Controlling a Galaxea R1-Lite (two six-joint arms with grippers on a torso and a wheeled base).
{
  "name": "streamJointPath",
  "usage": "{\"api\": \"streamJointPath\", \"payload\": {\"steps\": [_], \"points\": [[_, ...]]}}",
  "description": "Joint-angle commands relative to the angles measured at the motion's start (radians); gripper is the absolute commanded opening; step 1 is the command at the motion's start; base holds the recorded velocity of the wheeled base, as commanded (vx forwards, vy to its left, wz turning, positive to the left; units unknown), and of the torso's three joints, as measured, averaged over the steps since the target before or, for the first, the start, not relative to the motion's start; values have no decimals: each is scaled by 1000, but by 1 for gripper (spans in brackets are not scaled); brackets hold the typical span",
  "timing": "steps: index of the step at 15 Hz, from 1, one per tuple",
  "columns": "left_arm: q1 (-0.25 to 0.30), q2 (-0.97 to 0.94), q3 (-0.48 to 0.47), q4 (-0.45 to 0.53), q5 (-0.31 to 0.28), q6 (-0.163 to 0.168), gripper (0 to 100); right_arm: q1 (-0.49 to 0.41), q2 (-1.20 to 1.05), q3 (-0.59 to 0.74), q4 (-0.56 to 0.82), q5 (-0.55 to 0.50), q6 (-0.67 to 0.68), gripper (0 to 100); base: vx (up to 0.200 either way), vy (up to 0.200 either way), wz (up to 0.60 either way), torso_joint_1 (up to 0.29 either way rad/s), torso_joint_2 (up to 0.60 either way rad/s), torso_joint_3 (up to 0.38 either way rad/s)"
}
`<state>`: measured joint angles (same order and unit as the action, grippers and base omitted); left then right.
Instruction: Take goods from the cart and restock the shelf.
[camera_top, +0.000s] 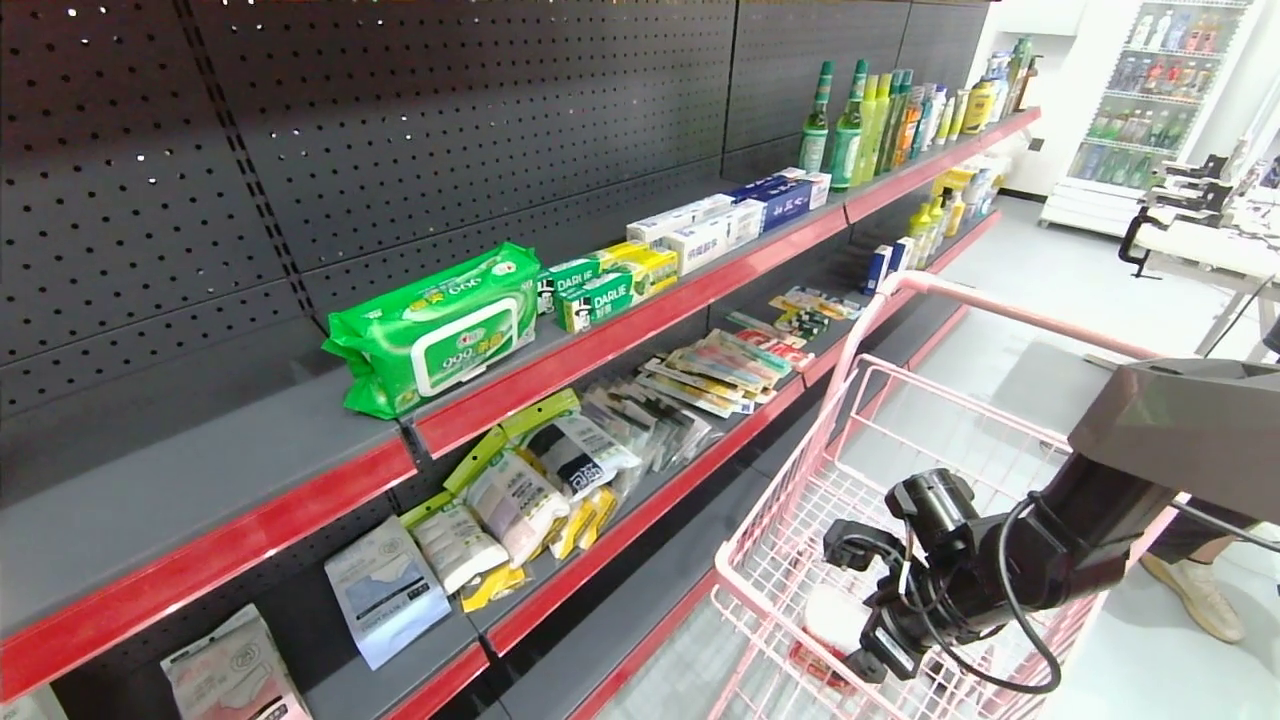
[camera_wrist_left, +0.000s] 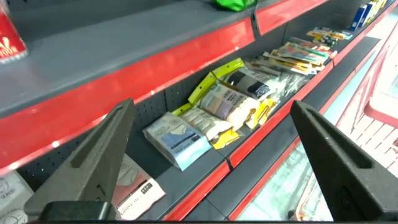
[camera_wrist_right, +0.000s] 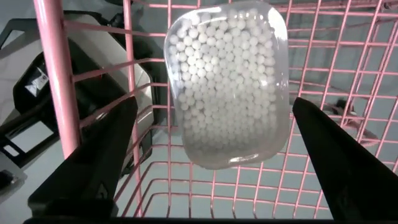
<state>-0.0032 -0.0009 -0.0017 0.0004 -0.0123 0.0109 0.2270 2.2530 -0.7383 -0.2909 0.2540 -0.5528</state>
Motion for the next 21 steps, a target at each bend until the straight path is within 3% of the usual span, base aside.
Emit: {"api": "streamJointPath", "payload": {"steps": [1, 21], "points": [[0, 1, 2, 0, 0, 0, 100, -2, 7, -19, -1, 1, -9, 100, 0, 0, 0, -56, 154, 90], [0, 1, 2, -2, 2, 3, 100, -2, 59, -35, -60, 5, -18, 100, 0, 0, 0, -35, 90, 55]]}}
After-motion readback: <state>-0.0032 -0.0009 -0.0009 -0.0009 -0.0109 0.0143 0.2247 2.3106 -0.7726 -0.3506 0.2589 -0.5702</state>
